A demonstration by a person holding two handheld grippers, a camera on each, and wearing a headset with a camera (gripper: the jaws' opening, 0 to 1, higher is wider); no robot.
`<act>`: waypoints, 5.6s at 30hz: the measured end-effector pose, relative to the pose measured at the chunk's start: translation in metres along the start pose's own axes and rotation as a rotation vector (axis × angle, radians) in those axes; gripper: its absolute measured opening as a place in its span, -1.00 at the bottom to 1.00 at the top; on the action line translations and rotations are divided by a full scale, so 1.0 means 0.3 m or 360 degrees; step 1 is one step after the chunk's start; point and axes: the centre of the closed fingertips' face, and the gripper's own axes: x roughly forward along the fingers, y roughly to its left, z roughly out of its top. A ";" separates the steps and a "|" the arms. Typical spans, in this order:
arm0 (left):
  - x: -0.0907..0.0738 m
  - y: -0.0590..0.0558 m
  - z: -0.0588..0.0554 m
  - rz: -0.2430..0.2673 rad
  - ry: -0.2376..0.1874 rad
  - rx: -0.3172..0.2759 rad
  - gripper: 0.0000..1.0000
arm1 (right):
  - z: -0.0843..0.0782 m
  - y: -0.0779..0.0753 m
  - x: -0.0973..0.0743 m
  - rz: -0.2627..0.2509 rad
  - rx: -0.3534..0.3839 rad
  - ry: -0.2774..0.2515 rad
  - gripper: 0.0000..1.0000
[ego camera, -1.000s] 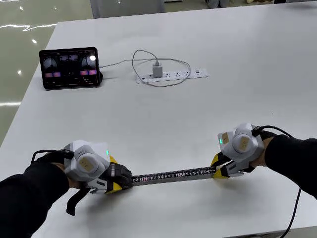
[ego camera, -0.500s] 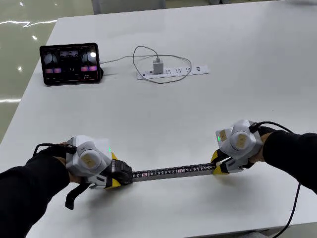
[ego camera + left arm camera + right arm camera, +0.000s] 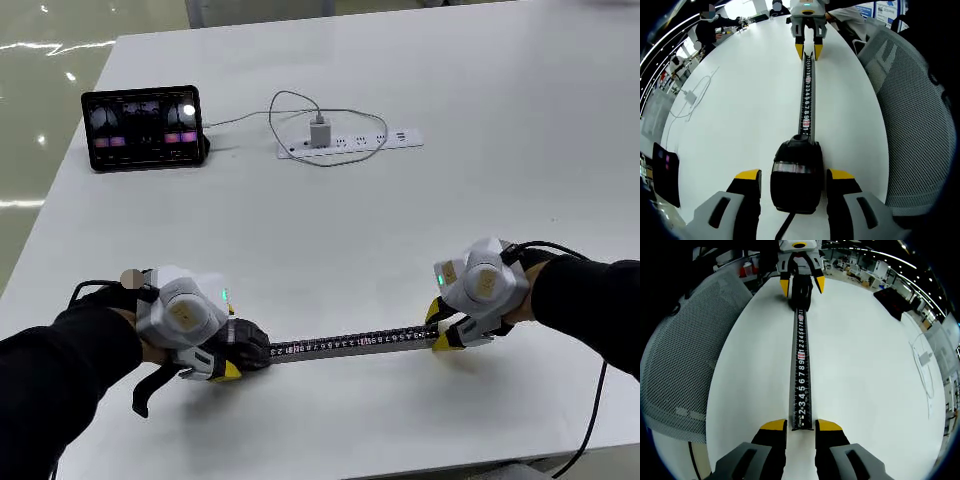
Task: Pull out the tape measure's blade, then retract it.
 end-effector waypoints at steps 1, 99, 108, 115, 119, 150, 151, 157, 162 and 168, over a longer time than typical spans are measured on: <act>-0.001 0.001 -0.001 -0.0001 -0.0001 -0.0002 -0.02 | -0.005 0.004 -0.001 -0.0003 -0.0021 0.0012 -0.61; -0.220 -0.047 -0.180 0.0600 -0.0668 -0.1040 0.98 | -0.196 0.153 -0.304 -0.0733 0.1037 -0.0644 0.98; -0.222 -0.072 -0.211 0.0605 -0.0632 -0.1068 0.98 | -0.226 0.199 -0.314 -0.0716 0.1100 -0.0599 0.98; -0.213 -0.083 -0.207 0.0591 -0.0640 -0.1070 0.98 | -0.232 0.224 -0.312 -0.0713 0.1105 -0.0582 0.98; -0.206 -0.093 -0.212 0.0575 -0.0633 -0.1066 0.98 | -0.239 0.226 -0.325 -0.0711 0.1129 -0.0599 0.98; -0.223 -0.123 -0.195 0.0573 -0.0622 -0.1065 0.98 | -0.298 0.272 -0.337 -0.0752 0.1155 -0.0571 0.98; -0.224 -0.122 -0.194 0.0577 -0.0619 -0.1066 0.98 | -0.300 0.273 -0.337 -0.0750 0.1162 -0.0568 0.98; -0.225 -0.118 -0.160 0.0580 -0.0623 -0.1097 0.98 | -0.308 0.267 -0.347 -0.0758 0.1180 -0.0570 0.98; -0.208 -0.110 -0.161 0.0616 -0.0520 -0.1081 0.98 | -0.302 0.252 -0.348 -0.0756 0.1150 -0.0556 0.98; -0.216 -0.085 -0.139 0.0646 -0.0558 -0.1100 0.98 | -0.291 0.247 -0.350 -0.0735 0.1107 -0.0525 0.98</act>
